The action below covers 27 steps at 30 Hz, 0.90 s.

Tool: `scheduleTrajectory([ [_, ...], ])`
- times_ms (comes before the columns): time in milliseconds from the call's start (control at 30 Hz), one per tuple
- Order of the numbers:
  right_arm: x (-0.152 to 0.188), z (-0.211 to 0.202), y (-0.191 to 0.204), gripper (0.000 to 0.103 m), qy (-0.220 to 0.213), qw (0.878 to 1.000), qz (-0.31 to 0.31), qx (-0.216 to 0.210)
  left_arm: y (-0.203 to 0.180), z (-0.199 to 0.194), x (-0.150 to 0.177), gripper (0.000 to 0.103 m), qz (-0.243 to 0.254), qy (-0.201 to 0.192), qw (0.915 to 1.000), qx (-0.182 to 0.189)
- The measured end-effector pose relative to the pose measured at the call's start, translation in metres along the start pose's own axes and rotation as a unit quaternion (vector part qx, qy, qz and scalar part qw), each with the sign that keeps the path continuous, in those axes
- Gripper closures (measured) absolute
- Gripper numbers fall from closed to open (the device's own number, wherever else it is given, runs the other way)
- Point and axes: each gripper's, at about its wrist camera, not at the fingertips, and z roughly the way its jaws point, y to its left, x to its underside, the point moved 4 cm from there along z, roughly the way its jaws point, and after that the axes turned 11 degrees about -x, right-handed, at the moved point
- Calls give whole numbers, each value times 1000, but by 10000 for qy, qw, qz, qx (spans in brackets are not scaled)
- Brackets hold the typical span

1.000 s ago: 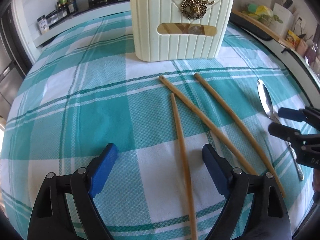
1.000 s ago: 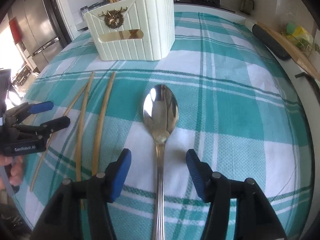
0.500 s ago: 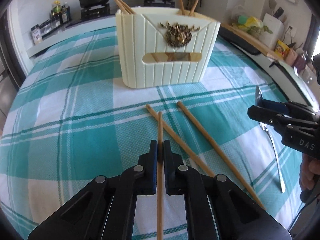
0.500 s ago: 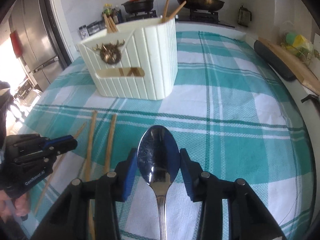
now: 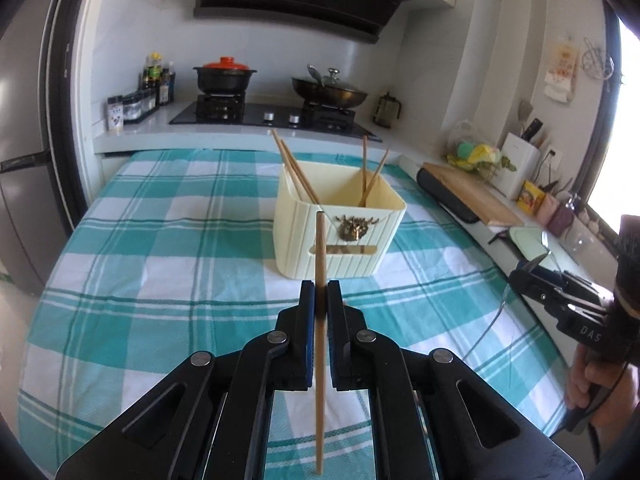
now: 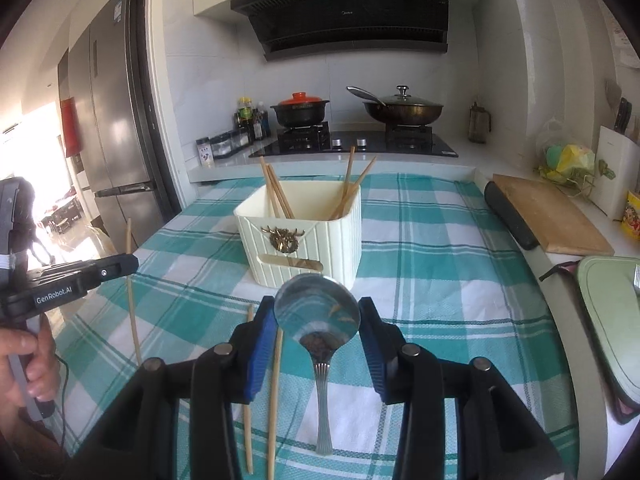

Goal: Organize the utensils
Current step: 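Carry the chopstick and spoon over the holder with both tools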

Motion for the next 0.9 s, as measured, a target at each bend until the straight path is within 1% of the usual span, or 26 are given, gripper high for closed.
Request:
scheduleTrajectory([
  [333,-14,-19,3,61,-204,9997,-40,82,15,-20,-17,99,-269,-252,9993,118],
  [500,-30,-28,4,61,-312,9994,-112,105,16,-26,-23,100,-249,-327,9990,155],
  [800,-53,-27,5,61,-345,9991,-230,67,18,-31,-46,100,-211,-484,9983,263],
  [867,-62,-24,3,61,-342,9991,-245,26,19,-30,-55,100,-196,-512,9981,276],
  [900,-72,-21,3,61,-357,9989,-307,23,20,-29,-61,100,-198,-533,9980,290],
])
